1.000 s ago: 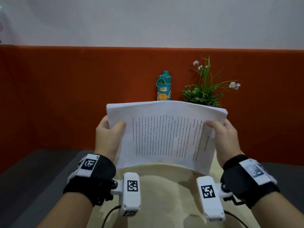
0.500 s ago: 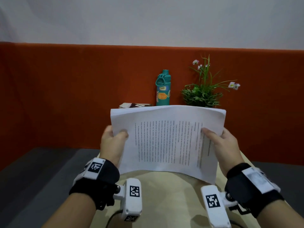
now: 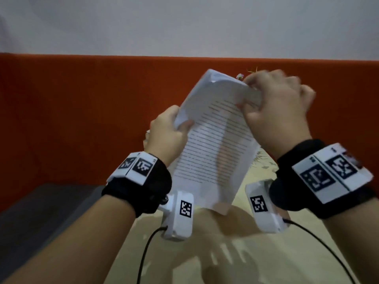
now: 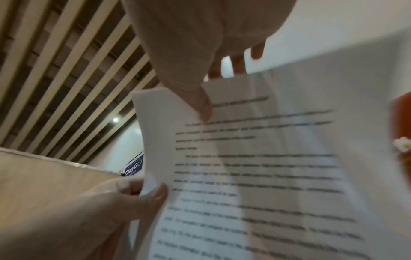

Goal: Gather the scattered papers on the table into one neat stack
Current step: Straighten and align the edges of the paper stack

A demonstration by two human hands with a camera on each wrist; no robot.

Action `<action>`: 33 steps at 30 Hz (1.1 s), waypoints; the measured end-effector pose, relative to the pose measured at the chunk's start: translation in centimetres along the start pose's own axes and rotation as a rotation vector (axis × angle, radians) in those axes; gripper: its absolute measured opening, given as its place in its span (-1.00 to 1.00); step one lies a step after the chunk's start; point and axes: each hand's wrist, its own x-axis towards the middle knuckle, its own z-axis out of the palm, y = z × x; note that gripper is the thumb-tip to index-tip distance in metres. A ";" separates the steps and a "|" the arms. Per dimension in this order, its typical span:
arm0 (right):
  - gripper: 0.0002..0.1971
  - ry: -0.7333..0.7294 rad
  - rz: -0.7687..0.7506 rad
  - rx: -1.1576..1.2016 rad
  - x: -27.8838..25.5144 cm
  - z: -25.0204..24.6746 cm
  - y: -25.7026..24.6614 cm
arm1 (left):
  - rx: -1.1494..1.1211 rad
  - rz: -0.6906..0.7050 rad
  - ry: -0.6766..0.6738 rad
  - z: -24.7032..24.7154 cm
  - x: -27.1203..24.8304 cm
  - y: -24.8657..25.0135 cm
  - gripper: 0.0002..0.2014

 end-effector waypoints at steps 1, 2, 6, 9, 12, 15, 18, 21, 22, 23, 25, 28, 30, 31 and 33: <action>-0.53 0.096 0.101 -0.010 -0.6 0.2 0.6 | -0.046 -0.030 0.035 -0.1 -0.4 -0.5 -0.86; -0.37 0.152 0.229 0.071 -1.3 0.2 1.0 | -0.123 -0.076 0.057 -0.2 -0.7 -1.1 -0.89; -0.23 -0.165 0.636 0.862 -3.1 3.0 3.3 | -0.376 -0.234 0.065 -0.2 -2.2 -2.7 -0.80; -0.69 -0.229 0.641 0.981 -4.1 5.1 3.4 | -0.390 -0.245 0.051 0.6 -3.4 -3.2 -0.70; -0.92 -0.129 0.585 0.978 -4.8 5.8 2.6 | -0.409 -0.276 0.111 1.3 -3.7 -3.4 -0.66; -0.90 -0.083 0.537 0.961 -5.2 6.1 2.2 | -0.378 -0.265 0.153 1.7 -3.5 -3.1 -0.72; -0.85 -0.108 0.557 0.951 -6.7 6.8 2.0 | -0.403 -0.303 0.144 1.9 -4.3 -2.8 -0.80; -0.83 -0.137 0.593 0.944 -7.4 7.3 1.8 | -0.432 -0.328 0.142 2.3 -4.5 -3.0 -0.75; -0.82 -0.131 0.600 0.964 -7.2 7.2 1.8 | -0.440 -0.330 0.158 2.2 -4.1 -3.0 -0.73; -0.83 -0.119 0.604 0.991 -6.9 7.0 1.8 | -0.454 -0.327 0.176 2.0 -3.8 -2.9 -0.73; -0.84 -0.079 0.601 1.038 -6.4 6.5 1.9 | -0.473 -0.329 0.201 1.5 -3.4 -2.9 -0.77; -0.89 -0.057 0.604 1.053 -6.7 6.2 2.1 | -0.480 -0.334 0.156 1.3 -4.2 -3.2 -0.78; -0.90 -0.067 0.619 1.042 -6.8 6.4 2.0 | -0.464 -0.355 0.132 1.6 -4.5 -3.4 -0.81; -0.89 -0.061 0.616 1.035 -6.7 6.5 1.9 | -0.456 -0.359 0.136 1.8 -4.4 -3.4 -0.81; -0.85 -0.033 0.597 1.028 -6.2 6.5 1.8 | -0.446 -0.350 0.165 1.8 -3.9 -3.3 -0.84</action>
